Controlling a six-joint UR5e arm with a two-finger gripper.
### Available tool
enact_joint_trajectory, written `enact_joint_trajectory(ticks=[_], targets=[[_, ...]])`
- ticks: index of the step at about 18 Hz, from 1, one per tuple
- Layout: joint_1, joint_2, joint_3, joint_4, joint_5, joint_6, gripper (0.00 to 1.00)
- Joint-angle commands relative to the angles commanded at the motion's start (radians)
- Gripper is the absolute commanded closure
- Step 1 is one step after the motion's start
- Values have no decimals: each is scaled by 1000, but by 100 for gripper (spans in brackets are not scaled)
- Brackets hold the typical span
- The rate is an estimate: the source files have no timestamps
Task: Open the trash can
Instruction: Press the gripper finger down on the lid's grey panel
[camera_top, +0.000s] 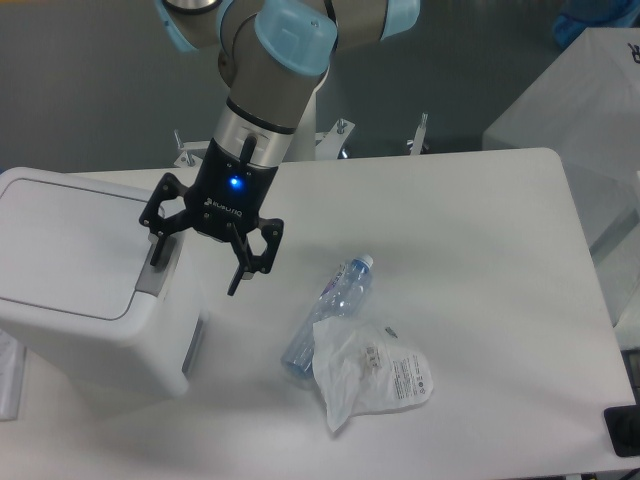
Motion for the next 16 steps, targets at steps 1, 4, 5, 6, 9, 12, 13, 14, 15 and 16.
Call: enact_joint_trajectory(ticks=[1,4,5,6,9,12,13,14,15,16], targets=[[0,-2,-2,0,0,0,0],[0,0,1,0,0,0,0],[0,2,5,0,0,-2,0],[0,3,8,0,0,-2,0],[0,3,11,0,0,-2,0],[0,-2,12,0,0,0,0],[0,-3,11,0,0,0,0],[0,-6,11,0,0,0,0],[0,-9,11,2,0,0,0],[0,-11,11,8,0,0,0]])
